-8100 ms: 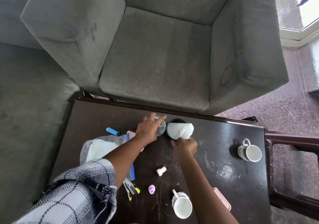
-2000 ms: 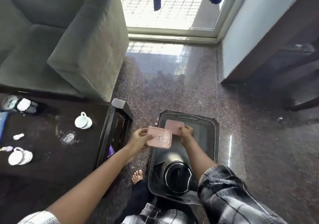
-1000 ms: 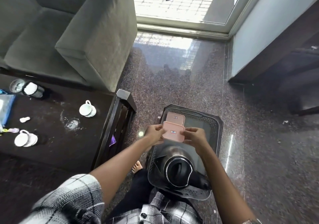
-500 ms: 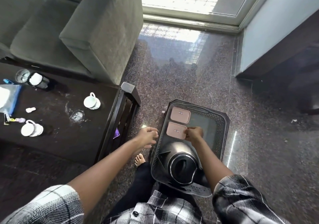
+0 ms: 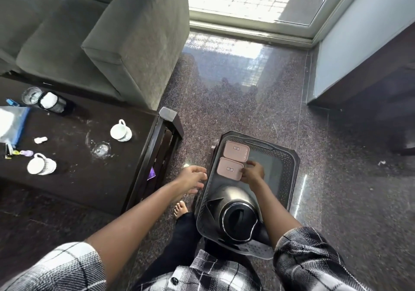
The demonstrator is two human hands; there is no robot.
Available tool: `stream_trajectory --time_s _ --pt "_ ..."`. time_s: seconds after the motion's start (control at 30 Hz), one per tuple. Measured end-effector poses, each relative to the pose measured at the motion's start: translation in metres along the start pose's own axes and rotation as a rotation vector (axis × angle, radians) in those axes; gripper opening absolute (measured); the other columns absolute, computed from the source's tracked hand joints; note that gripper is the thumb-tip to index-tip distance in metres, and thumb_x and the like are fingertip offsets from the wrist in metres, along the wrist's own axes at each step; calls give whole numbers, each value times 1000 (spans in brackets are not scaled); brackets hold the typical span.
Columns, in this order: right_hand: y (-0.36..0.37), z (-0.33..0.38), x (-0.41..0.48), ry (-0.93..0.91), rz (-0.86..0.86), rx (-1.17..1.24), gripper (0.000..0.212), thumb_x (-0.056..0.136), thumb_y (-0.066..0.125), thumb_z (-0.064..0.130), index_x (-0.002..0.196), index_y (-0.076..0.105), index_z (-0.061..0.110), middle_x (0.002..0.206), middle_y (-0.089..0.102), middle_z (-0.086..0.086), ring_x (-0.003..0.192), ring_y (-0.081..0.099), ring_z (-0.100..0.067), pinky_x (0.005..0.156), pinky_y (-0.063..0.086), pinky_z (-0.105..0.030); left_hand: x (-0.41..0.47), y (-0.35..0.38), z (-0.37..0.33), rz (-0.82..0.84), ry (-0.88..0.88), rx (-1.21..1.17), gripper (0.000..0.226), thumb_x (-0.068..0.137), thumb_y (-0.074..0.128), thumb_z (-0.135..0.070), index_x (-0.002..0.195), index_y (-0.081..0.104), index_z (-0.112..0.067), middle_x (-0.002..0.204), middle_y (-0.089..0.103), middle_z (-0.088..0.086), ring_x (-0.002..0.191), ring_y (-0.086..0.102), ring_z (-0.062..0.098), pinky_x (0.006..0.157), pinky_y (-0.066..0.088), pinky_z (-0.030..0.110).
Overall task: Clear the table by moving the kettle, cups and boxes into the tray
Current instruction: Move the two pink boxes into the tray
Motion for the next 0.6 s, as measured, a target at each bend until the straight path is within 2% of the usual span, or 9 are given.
stream_trajectory --time_s 0.1,0.17,0.23,0.3,0.37,0.47,0.53,0.6 --pt "4 -6 12 -23 -34 -76 30 74 57 -7 95 61 13 104 65 -19 95 64 -36 79 56 -53 -2 -1 2 1 0 1 30 91 55 -16 121 55 -16 118 63 5 98 62 20 73 48 25" --pt "6 -15 28 -32 -55 -103 29 71 59 -4 93 65 13 106 67 -19 97 64 -38 86 54 -53 -3 -3 4 -4 2 -3 30 91 55 -15 121 55 -16 119 63 6 101 62 21 72 49 25" --pt "6 -17 31 -25 -63 -102 30 71 60 -2 98 66 9 105 67 -17 97 65 -36 84 55 -49 -5 -5 6 -9 6 -6 30 92 54 -15 121 54 -15 120 63 6 102 62 21 69 48 23" --pt "1 -1 3 -37 -72 -102 32 73 62 0 104 64 7 97 64 -12 85 62 -27 68 53 -35 -7 -7 9 -12 10 -16 29 92 54 -15 121 54 -15 119 63 6 102 62 21 67 48 23" --pt "-6 15 -18 -78 -108 -104 23 77 63 2 100 63 9 87 60 -9 72 54 -21 57 42 -31 -9 -9 11 -18 19 -24 29 91 55 -16 120 55 -16 118 63 5 100 62 20 67 48 22" --pt "-11 42 -48 -165 -195 -82 18 81 62 3 99 60 2 100 63 -14 84 59 -25 70 50 -34 -13 -14 14 -29 48 -55 25 91 54 -17 116 56 -17 117 64 5 100 62 20 70 49 23" --pt "-3 62 -77 -309 -197 -69 16 83 59 4 99 61 4 101 66 -16 90 63 -29 79 55 -41 -19 -22 18 -32 68 -86 24 91 53 -17 115 56 -17 116 64 5 100 63 20 70 49 23" --pt "13 76 -113 -454 -116 -46 12 84 55 1 89 62 10 90 67 -14 79 65 -26 73 56 -41 -26 -35 24 -38 91 -115 25 92 53 -16 117 55 -16 116 63 5 98 62 19 66 48 21"
Point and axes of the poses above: each hand's wrist, its own x-axis towards the middle knuckle, its own y-axis out of the palm, z = x × y, the point moved 4 cm from there along x, towards the middle knuckle
